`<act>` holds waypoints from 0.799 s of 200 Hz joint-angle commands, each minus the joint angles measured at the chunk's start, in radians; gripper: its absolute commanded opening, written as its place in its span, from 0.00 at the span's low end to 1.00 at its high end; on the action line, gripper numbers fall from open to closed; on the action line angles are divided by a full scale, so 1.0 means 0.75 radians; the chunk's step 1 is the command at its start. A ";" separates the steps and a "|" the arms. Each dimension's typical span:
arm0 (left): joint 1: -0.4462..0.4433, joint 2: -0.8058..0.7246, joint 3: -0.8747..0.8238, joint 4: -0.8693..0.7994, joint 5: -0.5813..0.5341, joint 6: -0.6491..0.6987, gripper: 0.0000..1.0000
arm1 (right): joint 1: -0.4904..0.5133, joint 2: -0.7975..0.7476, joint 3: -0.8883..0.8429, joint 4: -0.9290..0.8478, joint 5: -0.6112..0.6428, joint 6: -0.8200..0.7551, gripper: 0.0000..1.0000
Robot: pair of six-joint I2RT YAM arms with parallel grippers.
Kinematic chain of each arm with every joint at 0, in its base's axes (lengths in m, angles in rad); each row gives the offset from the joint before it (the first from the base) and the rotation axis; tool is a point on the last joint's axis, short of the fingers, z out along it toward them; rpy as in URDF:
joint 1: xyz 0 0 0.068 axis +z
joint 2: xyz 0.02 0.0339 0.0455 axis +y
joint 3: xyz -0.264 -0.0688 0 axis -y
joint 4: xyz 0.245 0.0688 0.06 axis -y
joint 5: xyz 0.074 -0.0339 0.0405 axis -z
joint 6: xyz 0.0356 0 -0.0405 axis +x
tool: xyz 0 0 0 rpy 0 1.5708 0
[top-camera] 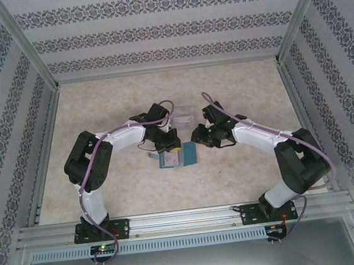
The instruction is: Take the credit cards out of the card holder
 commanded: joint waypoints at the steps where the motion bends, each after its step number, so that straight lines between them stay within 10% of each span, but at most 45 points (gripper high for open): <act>1: -0.028 0.031 0.035 -0.013 0.022 -0.019 0.05 | -0.026 -0.034 -0.033 -0.021 0.022 -0.006 0.33; 160: -0.102 0.198 0.124 -0.004 -0.008 -0.024 0.05 | -0.050 0.014 0.037 -0.029 -0.090 -0.056 0.33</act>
